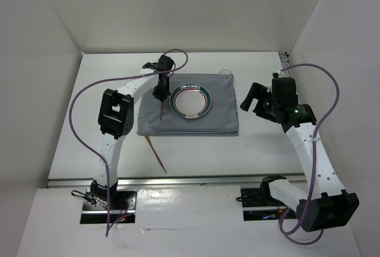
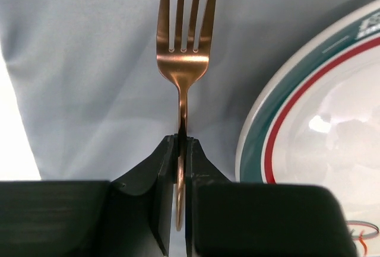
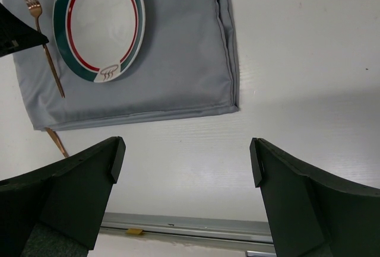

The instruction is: Set the dinner table for one person

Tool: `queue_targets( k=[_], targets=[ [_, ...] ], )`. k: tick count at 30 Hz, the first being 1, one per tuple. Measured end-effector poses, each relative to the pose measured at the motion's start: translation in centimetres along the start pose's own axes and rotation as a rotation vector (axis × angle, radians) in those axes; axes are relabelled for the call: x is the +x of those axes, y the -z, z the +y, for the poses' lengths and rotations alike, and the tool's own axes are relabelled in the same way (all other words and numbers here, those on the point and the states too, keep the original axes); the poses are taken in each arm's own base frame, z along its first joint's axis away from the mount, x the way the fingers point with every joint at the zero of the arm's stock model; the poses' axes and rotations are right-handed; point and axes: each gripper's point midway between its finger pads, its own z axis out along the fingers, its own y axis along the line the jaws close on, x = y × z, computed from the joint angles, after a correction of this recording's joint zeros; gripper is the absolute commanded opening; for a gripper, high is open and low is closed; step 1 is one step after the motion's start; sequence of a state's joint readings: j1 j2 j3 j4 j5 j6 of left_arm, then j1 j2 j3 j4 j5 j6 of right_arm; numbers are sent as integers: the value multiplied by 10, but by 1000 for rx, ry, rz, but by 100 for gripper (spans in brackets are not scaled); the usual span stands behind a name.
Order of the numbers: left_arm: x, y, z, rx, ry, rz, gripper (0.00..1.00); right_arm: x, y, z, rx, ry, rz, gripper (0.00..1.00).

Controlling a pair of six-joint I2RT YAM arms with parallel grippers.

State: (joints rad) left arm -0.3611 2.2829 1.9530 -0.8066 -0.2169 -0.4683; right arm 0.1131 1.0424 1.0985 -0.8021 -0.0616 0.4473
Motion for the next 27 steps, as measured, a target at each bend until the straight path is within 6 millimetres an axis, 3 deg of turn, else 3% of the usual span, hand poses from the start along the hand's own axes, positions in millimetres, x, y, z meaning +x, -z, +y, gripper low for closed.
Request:
queue_targets(
  k=[2,3,5,13,17,21,24,27],
  targets=[
    [2,-5,-1,4,1,12,9,0,0,0,1,0,0,100],
    [3,-8,0,4,2,19,30,0,0,0,1,0,0,100],
    [5,-14,0,3,1,31,46,1,0,-1,3,-1,3,100],
    [3,-9,4,5,19,30,47,0,5,0,5,-1,8,100],
    [-9,33,9,26,38,-31,47,-3,8,5,-17,0,4,100],
    [0,104,26,60,103,-121,49,-1,9,10,-45,0,17,100],
    [30,144,38,113,185,-168,51,1,8,14,-67,0,26,100],
    [86,143,52,124,269,-114,51,5,7,16,-82,-1,42,100]
  ],
)
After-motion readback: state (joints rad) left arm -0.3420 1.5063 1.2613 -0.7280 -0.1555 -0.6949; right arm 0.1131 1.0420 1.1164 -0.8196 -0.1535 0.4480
